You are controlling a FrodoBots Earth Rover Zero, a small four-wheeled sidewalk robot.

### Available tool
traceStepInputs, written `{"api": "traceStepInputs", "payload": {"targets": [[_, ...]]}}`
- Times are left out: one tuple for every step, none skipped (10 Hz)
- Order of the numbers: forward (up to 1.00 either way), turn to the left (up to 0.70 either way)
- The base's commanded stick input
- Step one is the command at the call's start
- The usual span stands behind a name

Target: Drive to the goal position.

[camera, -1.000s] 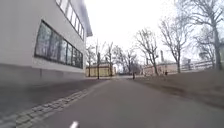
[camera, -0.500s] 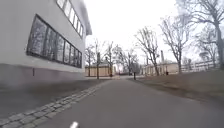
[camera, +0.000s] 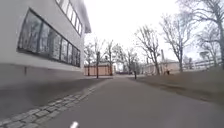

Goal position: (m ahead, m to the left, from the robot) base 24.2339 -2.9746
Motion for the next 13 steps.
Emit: {"api": "traceStepInputs", "payload": {"targets": [[1.00, -0.13], [1.00, -0.32], [1.00, -0.40], [1.00, -0.40], [1.00, -0.40], [1.00, -0.33], [1.00, 0.00], [1.00, 0.00], [1.00, 0.00], [1.00, 0.00], [1.00, 0.00], [1.00, 0.00], [1.00, 0.00]]}}
